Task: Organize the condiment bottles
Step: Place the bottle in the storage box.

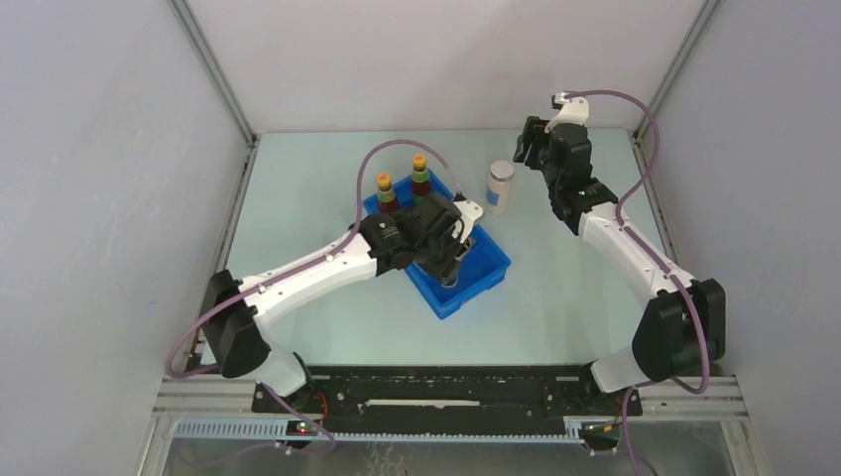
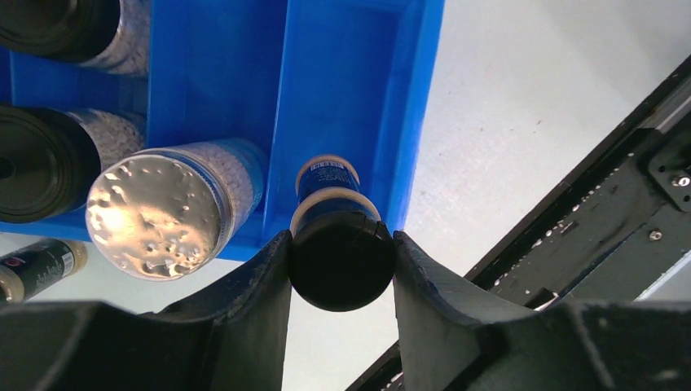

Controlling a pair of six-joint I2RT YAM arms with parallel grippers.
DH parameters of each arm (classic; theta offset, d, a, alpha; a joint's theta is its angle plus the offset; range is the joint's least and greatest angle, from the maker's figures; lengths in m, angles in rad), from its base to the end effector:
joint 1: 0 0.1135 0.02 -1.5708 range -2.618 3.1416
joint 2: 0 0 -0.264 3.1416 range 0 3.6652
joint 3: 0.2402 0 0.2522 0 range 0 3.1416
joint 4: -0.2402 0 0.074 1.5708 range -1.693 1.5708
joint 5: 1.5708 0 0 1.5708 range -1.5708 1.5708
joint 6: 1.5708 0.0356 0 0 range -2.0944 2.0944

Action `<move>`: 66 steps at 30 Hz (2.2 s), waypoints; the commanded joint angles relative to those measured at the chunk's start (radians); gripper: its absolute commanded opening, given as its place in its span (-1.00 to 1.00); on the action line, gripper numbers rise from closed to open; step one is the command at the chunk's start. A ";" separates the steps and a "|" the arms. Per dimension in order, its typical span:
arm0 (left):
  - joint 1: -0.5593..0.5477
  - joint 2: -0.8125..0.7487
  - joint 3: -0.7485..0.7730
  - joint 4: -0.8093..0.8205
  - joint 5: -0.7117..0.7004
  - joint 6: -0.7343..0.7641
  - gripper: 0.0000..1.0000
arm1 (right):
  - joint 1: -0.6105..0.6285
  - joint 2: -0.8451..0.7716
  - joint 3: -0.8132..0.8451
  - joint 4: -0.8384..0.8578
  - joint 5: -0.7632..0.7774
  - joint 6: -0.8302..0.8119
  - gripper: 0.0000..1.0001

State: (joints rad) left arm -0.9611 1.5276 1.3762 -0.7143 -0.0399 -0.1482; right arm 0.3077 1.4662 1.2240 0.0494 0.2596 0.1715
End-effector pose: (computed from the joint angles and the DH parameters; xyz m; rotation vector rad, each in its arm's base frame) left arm 0.1906 -0.2704 0.3162 0.9663 2.2912 -0.4396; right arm 0.3373 0.0976 0.3548 0.0686 1.7572 0.1200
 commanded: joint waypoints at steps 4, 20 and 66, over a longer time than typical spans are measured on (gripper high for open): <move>0.026 0.026 -0.047 0.035 0.057 0.018 -1.00 | -0.010 0.013 -0.004 0.053 0.001 0.026 0.36; 0.051 0.060 -0.082 0.047 0.073 0.024 -1.00 | -0.012 0.031 -0.004 0.061 -0.005 0.028 0.36; 0.064 0.113 -0.134 0.100 0.111 0.002 -0.95 | -0.016 0.041 -0.017 0.059 -0.017 0.039 0.36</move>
State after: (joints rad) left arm -0.9009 1.6405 1.2613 -0.6449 0.0544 -0.1490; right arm 0.2958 1.5055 1.2053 0.0708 0.2478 0.1894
